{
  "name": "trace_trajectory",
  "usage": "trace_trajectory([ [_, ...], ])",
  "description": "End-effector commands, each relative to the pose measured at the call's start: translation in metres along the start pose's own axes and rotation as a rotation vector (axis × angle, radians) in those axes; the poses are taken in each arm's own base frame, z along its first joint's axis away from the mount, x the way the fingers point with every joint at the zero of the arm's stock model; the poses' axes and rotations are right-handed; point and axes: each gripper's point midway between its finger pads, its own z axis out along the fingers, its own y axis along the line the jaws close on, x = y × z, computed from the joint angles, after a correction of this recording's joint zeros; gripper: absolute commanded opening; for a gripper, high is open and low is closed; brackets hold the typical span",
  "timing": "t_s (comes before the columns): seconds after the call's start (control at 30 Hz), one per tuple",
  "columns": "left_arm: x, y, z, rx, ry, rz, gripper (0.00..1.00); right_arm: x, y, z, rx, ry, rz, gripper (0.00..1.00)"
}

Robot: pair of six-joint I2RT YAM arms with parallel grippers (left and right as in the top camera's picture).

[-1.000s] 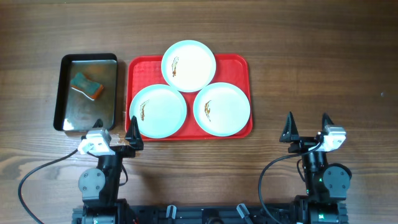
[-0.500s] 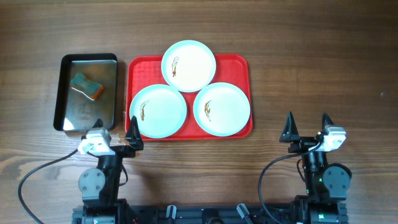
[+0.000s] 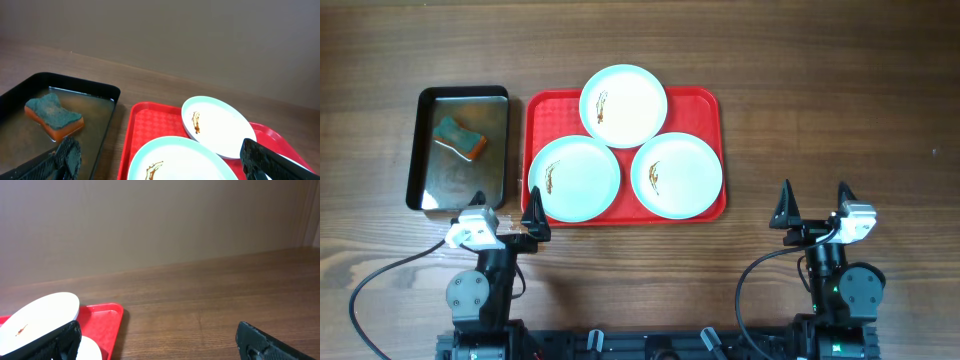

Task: Clean dirty plates on tray and stack at the side

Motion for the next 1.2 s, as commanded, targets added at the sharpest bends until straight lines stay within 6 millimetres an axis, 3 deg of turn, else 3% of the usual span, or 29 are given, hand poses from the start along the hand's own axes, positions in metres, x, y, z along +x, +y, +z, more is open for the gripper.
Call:
trace_trajectory([
  [0.0, 0.001, 0.003, 0.0, -0.014, -0.003, 0.016, 1.0, -0.002, -0.002, 0.0, 0.011, -0.01, -0.016, 1.0],
  [0.67, 0.001, 0.003, 0.0, -0.011, -0.005, 0.012, 1.0, -0.002, -0.002, 0.0, 0.011, -0.01, -0.016, 1.0],
  [0.7, -0.001, -0.002, 0.0, 0.017, -0.01, -0.015, 1.0, -0.002, -0.002, 0.0, 0.011, -0.01, -0.016, 1.0],
  [0.77, 0.009, -0.054, -0.009, 0.313, 0.099, -0.255, 1.0, -0.002, -0.002, 0.0, 0.011, -0.01, -0.016, 1.0],
  [0.83, 0.014, -0.1, -0.033, 0.588, 0.224, -0.373, 1.0, -0.002, -0.002, 0.0, 0.011, -0.01, -0.017, 1.0],
  [0.87, 0.01, -0.109, -0.04, 0.652, 0.237, -0.39, 1.0, -0.002, -0.002, 0.0, 0.011, -0.01, -0.016, 1.0],
  [0.9, 0.0, -0.115, -0.043, 0.687, 0.215, -0.41, 1.0, -0.002, -0.002, 0.0, 0.011, -0.01, -0.016, 1.0],
  [1.07, -0.088, -0.142, -0.08, 0.882, -0.063, -0.374, 1.0, -0.002, -0.002, 0.0, 0.011, -0.01, -0.016, 1.0],
  [1.1, -0.108, -0.147, -0.087, 0.874, -0.098, -0.325, 0.99, -0.001, -0.002, 0.0, 0.012, -0.007, -0.016, 1.0],
  [1.17, -0.133, -0.143, -0.083, 0.75, -0.094, -0.247, 0.99, -0.001, -0.002, 0.0, 0.012, -0.006, -0.016, 1.0],
])
